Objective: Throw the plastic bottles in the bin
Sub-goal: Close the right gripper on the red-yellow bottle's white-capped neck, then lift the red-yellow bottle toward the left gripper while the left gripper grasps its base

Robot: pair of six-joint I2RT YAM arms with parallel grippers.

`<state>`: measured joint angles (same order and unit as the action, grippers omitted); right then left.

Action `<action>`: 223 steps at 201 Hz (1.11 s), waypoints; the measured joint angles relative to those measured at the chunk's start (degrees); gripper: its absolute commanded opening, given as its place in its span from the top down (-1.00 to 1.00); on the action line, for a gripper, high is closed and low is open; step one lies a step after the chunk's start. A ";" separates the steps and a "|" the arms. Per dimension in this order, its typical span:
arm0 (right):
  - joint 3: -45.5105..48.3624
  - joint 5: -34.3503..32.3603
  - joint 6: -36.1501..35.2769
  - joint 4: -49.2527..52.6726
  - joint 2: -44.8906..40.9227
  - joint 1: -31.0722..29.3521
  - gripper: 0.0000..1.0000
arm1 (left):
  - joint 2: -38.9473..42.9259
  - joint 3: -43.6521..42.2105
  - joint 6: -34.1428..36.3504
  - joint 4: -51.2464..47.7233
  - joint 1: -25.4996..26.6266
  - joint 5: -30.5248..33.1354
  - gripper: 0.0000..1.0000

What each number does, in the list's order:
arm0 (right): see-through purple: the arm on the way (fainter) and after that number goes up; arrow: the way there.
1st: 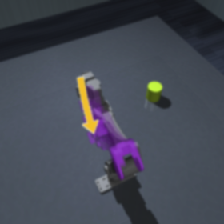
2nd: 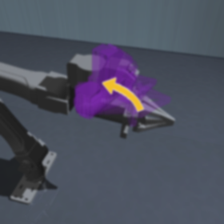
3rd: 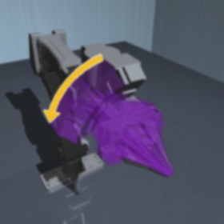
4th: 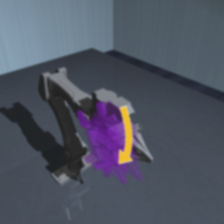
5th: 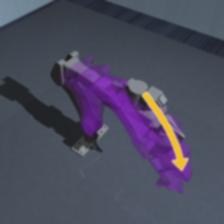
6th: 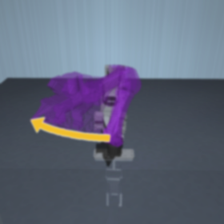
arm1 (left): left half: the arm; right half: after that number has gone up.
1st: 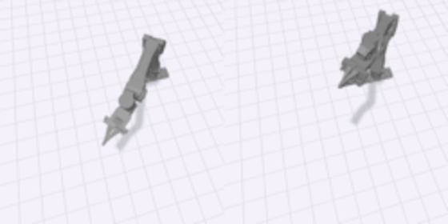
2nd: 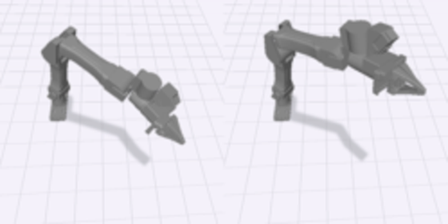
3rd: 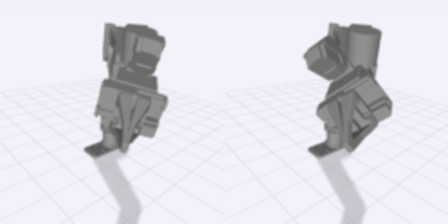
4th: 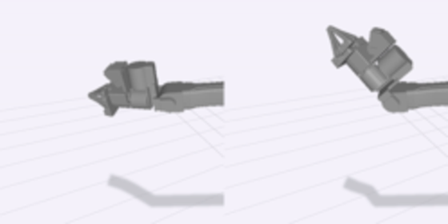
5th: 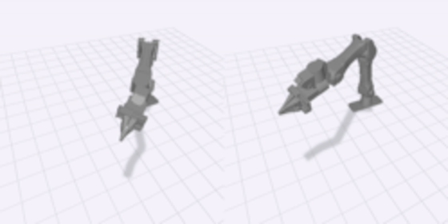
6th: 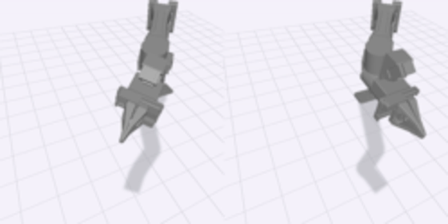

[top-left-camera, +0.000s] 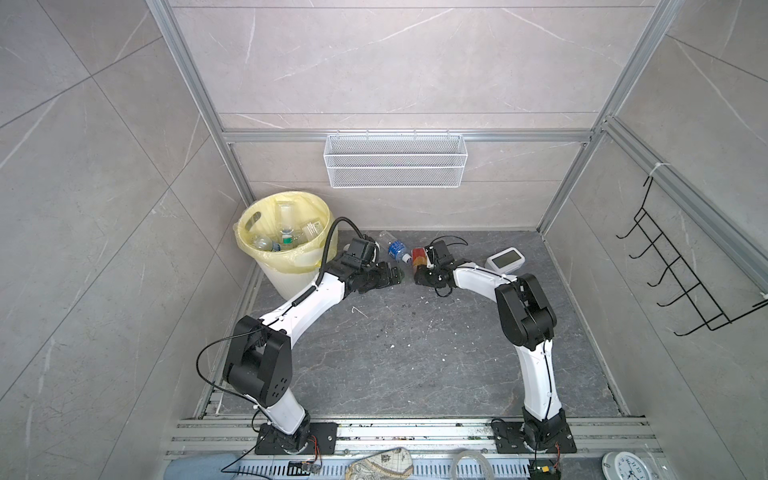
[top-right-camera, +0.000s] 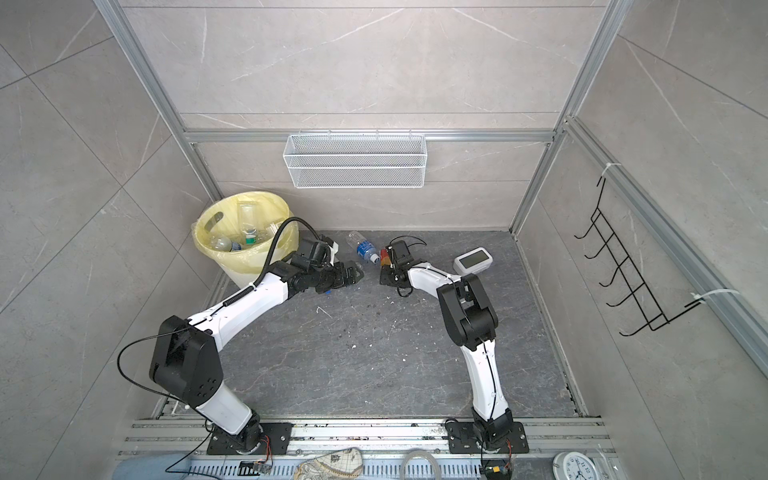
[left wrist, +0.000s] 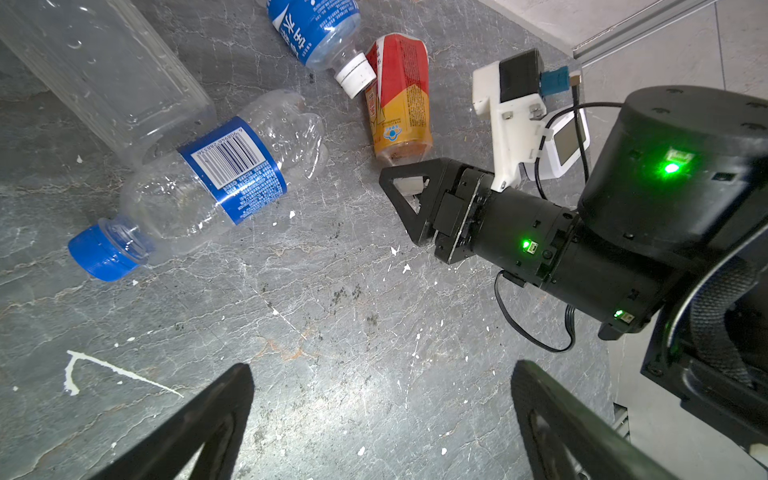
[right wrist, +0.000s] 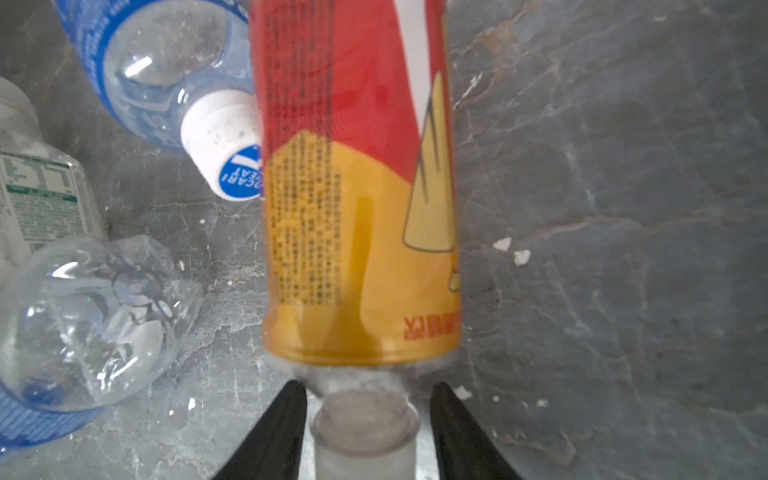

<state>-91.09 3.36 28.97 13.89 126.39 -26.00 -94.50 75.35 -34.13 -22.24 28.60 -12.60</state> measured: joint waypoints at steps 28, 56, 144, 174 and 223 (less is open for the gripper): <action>0.00 0.00 0.00 0.02 0.00 0.00 0.28 | -0.35 0.00 0.00 0.00 0.00 -0.02 -1.00; 0.00 0.02 -0.04 0.02 0.00 0.00 0.37 | -0.57 0.00 0.00 0.00 -0.02 -0.02 -0.99; 6.08 0.70 -0.28 0.00 -5.18 0.00 0.53 | -0.59 0.00 -0.02 0.00 -0.04 -0.09 -0.99; 11.32 2.01 -0.31 0.02 -11.65 0.00 0.54 | -0.59 0.00 -0.17 0.02 -0.04 -0.55 -1.00; 17.81 5.88 -0.74 -0.87 -22.77 -0.70 0.53 | -0.59 -0.07 -1.01 0.76 -0.35 -2.51 -0.99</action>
<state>-73.28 9.23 28.23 13.02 103.61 -26.70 -95.09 75.29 -35.14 -21.47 28.25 -15.11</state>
